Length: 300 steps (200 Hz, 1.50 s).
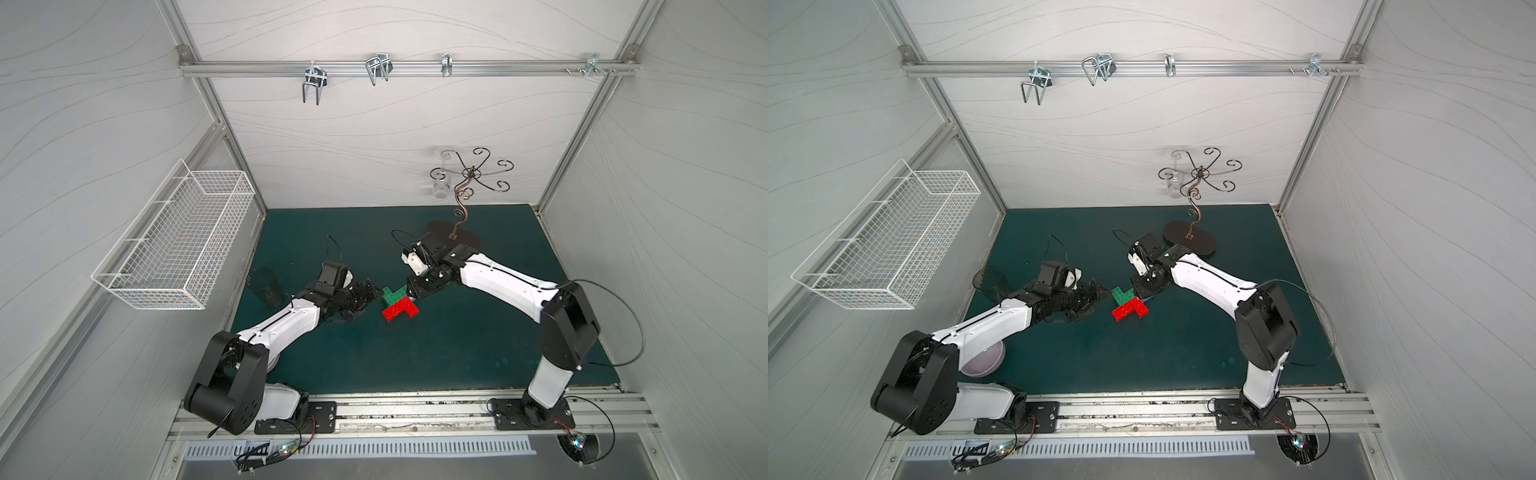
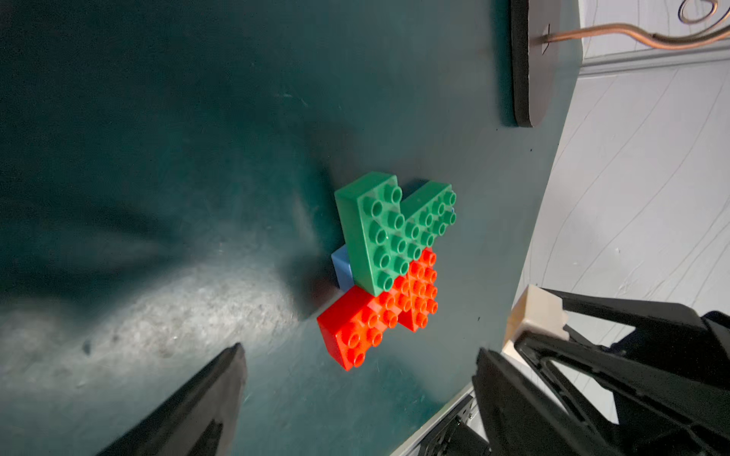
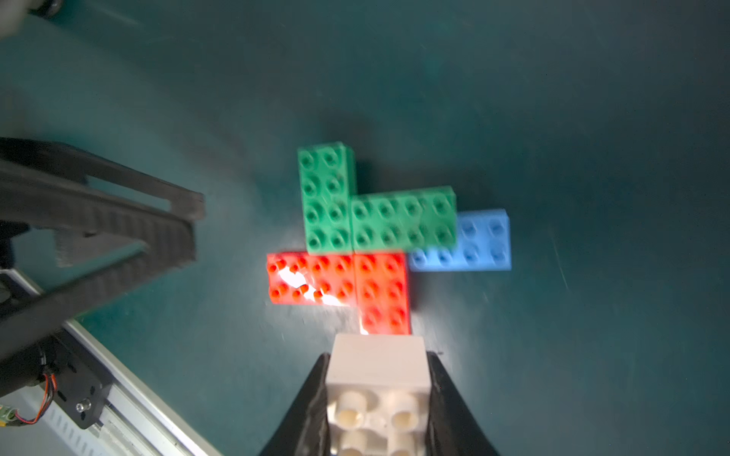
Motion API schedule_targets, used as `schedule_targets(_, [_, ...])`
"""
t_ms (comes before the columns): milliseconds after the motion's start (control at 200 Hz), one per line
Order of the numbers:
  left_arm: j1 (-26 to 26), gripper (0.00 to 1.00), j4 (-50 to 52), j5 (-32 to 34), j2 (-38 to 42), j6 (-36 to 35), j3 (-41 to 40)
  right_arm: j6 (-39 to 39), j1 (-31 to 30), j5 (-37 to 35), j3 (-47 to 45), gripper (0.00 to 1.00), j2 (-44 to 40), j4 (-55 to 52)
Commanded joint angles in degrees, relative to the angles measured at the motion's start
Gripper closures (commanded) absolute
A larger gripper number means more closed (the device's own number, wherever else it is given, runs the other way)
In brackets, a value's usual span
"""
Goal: Assemble a small pinwheel with lego
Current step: Assemble the lego brick with the lego brick.
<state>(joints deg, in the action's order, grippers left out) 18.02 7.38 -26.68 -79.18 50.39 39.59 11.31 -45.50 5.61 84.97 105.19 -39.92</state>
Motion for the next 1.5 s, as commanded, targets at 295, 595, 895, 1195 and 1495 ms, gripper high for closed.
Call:
schedule_targets(295, [-1.32, 0.07, -6.46, -2.58, -6.73, -1.55, 2.10, -5.68, -3.24, 1.03, 5.96, 0.77, 9.65, -1.88])
schedule_targets(595, [-1.32, 0.07, -6.45, -3.88, -7.61, -3.07, 2.31, -7.74, -2.80, -1.02, 8.23, 0.76, 14.07, -4.29])
schedule_targets(895, [-1.32, 0.07, -7.74, -3.91, -8.32, -2.56, 1.72, -10.21, -3.02, -4.54, 7.00, 0.76, 14.04, -6.93])
schedule_targets(1195, [-1.32, 0.07, -7.21, -3.39, -7.67, -2.66, 2.15, -10.45, -3.76, -3.92, 6.39, 0.77, 12.76, -8.65])
schedule_targets(1495, [-1.32, 0.07, -7.41, -3.31, -7.66, -2.51, 2.24, -9.90, -3.05, -3.20, 9.05, 0.77, 12.83, -8.07])
